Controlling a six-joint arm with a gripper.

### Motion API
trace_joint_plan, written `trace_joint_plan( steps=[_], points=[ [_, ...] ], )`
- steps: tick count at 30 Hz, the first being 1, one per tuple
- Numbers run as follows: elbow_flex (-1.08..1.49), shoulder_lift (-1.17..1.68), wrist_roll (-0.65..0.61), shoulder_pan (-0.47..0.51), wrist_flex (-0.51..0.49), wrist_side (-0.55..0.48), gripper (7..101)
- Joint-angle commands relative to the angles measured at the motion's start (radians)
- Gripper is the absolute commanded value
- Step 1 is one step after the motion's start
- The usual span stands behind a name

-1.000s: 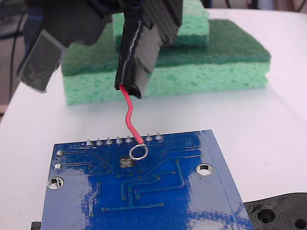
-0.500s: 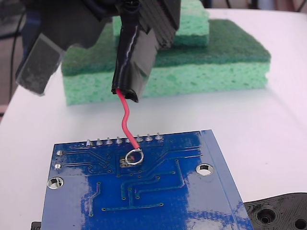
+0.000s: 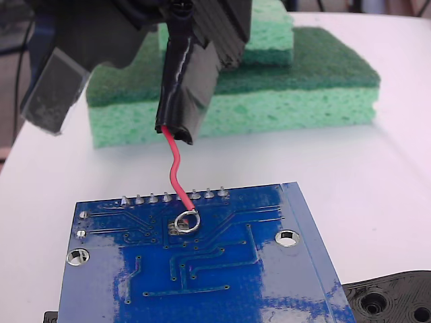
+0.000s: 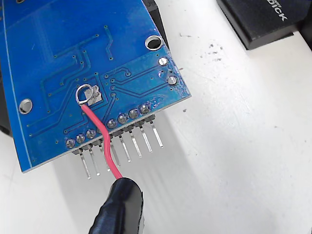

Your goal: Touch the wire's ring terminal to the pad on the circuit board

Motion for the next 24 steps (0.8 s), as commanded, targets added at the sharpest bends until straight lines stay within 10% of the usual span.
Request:
trace_joint_plan(
  steps=[1,24],
  points=[
    [-0.011,0.005,-0.002,0.0,0.0,-0.003,100.3],
    [0.049,0.193,-0.127,0.026,0.037,-0.166,100.3]
  ],
)
